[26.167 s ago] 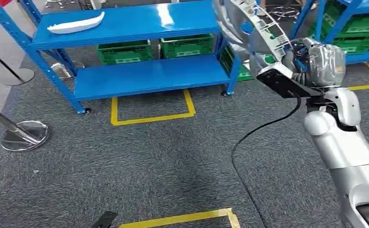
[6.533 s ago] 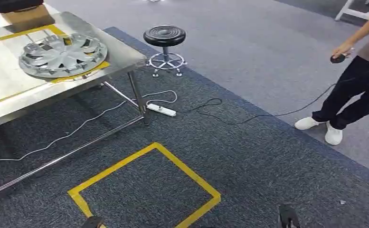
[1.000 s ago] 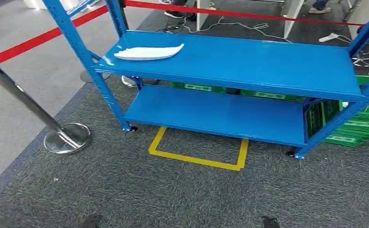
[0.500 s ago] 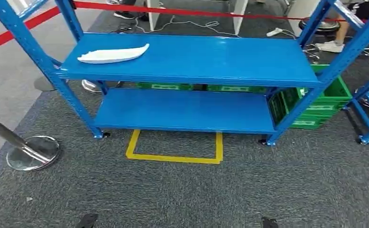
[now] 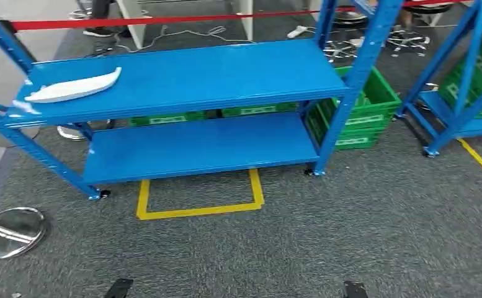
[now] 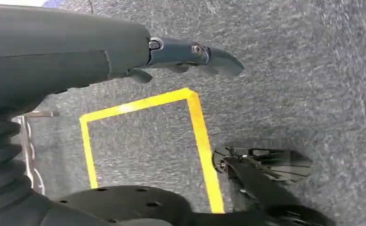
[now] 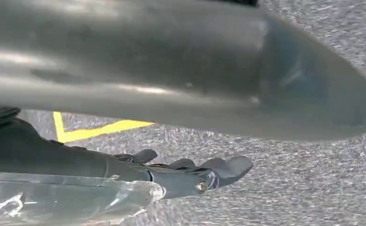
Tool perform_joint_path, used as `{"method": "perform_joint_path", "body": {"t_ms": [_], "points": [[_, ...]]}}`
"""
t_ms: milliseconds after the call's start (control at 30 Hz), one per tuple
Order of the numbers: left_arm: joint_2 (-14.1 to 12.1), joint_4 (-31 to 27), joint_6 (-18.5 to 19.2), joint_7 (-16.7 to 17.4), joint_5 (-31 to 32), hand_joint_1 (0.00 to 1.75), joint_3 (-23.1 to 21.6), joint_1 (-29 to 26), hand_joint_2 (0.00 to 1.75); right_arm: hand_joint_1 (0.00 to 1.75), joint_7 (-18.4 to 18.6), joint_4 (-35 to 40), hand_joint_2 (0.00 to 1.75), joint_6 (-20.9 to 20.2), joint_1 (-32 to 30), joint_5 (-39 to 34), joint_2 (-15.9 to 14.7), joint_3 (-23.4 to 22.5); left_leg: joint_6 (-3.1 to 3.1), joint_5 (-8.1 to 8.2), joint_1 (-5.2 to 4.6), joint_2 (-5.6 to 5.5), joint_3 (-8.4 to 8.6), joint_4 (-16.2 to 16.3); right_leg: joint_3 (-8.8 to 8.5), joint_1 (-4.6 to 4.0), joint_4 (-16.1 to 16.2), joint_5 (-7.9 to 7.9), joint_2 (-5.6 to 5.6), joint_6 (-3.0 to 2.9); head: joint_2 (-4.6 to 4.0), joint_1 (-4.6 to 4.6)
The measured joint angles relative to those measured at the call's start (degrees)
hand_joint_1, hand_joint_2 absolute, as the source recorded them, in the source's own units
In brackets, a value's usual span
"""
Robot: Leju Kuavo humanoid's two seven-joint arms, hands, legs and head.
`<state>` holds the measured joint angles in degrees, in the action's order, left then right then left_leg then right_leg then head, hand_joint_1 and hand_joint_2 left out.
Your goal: Take the parts from the cabinet and place them on the table.
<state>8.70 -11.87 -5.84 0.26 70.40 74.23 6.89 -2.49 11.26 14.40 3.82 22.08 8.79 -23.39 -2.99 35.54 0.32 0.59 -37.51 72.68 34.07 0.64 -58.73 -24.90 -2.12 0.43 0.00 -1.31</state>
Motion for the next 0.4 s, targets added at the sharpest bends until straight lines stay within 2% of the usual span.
{"method": "perform_joint_path", "body": {"t_ms": [33, 67, 100, 133, 167, 200, 233, 300, 333, 367, 400], "points": [[0.02, 0.0, 0.04, 0.15, 0.0, 0.0, 0.02, -0.16, 1.75, 0.0, 0.02, -0.02, 0.0, 0.0, -0.14, 0.0, 0.0, -0.02, -0.04, -0.49, 0.04, -0.05, -0.92, 1.1, -0.01, 0.0, 0.0, 0.02, -0.85, 0.02, 0.0, 0.04], [0.02, 0.0, 0.07, 0.26, 0.0, 0.0, 0.02, -0.19, 1.75, 0.0, 0.02, 0.0, 0.0, 0.0, -0.25, 0.0, 0.0, -0.04, 0.01, -2.35, 0.07, -0.1, -0.56, -0.31, -0.03, 0.03, -0.02, 0.07, -1.77, 0.11, 0.0, 0.02], [-0.04, 0.0, 0.09, 0.26, 0.0, 0.0, 0.02, -0.15, 0.0, 0.0, 0.04, -0.02, 0.0, 0.0, -0.26, 0.0, 0.0, -0.04, 0.08, -4.9, 0.16, -0.3, 0.71, -3.52, -0.04, 0.08, -0.03, 0.15, -2.66, 0.24, 0.0, 0.02], [-0.09, 0.0, 0.07, 0.31, 0.0, 0.0, 0.02, -0.13, 0.0, 0.0, 0.11, -0.02, 0.0, 0.17, -0.21, 0.04, 0.02, -0.07, 0.08, -7.79, 0.27, -0.85, 2.85, -8.26, -0.06, 0.22, -0.05, 0.21, -3.11, 0.4, 0.0, 0.04], [-0.15, 0.0, 0.09, 0.42, 0.0, 0.0, 0.02, -0.08, 0.0, 0.0, 0.13, 0.0, 0.0, 0.72, -0.2, 0.2, 0.02, -0.07, 0.01, -9.78, 0.41, -1.53, 4.8, -12.58, -0.03, 0.23, -0.05, 0.24, -3.52, 0.59, 0.0, -0.11], [-0.11, 0.0, 0.07, 0.55, 0.02, 0.0, 0.02, 0.16, 0.0, 0.0, 0.28, 0.0, 0.0, 1.44, -0.2, 0.42, 0.02, -0.07, 0.07, -9.48, 0.48, -2.22, 5.64, -15.09, 0.21, -0.22, -0.61, 0.12, -4.05, 1.13, 0.0, -0.52], [-0.09, 0.0, 0.11, 0.66, 0.04, 0.0, 0.02, 0.43, 0.0, 0.0, 0.42, -0.02, 0.0, 2.06, -0.24, 0.81, 0.02, -0.07, 0.82, -9.11, 0.52, -2.41, 5.57, -15.32, 0.59, -0.16, -0.49, 0.14, -4.37, 1.37, 0.0, -0.55], [-0.09, 0.0, 0.13, 0.83, 0.04, 0.0, -0.02, 0.43, 0.0, 0.0, 0.83, -0.02, 0.0, 2.58, -0.5, 1.4, 0.02, -0.07, 1.57, -9.28, 0.19, -2.34, 5.38, -15.42, 0.63, 0.09, 0.22, 0.52, -4.41, 2.09, 0.0, -0.44], [0.04, 0.0, 0.15, 0.83, 0.02, 0.0, -0.02, 0.38, 0.0, 0.0, 0.94, 0.0, 0.0, 2.69, -0.69, 1.55, 0.0, -0.07, 2.14, -9.56, 0.48, -2.06, 5.42, -15.64, 0.94, 0.1, 0.31, 0.55, -4.62, 2.49, 0.0, -0.61], [-0.11, 0.0, 0.15, 0.83, 0.02, 0.0, -0.02, 0.46, 0.0, 0.0, 1.03, -0.02, 0.0, 2.77, -0.88, 1.61, 0.0, -0.07, 2.6, -9.79, 0.57, -1.7, 5.43, -15.82, 0.96, 0.01, -0.43, 0.07, -2.82, 2.64, 0.0, -0.38], [-0.15, 0.0, 0.15, 0.81, 0.02, 0.0, -0.02, 0.47, 0.0, 0.0, 1.18, -0.02, 0.0, 2.89, -0.81, 1.72, 0.0, -0.07, 2.98, -9.76, 0.52, -1.63, 5.42, -15.82, 1.99, -0.16, -2.7, -1.74, -0.16, 2.8, 0.0, 0.33]]}}
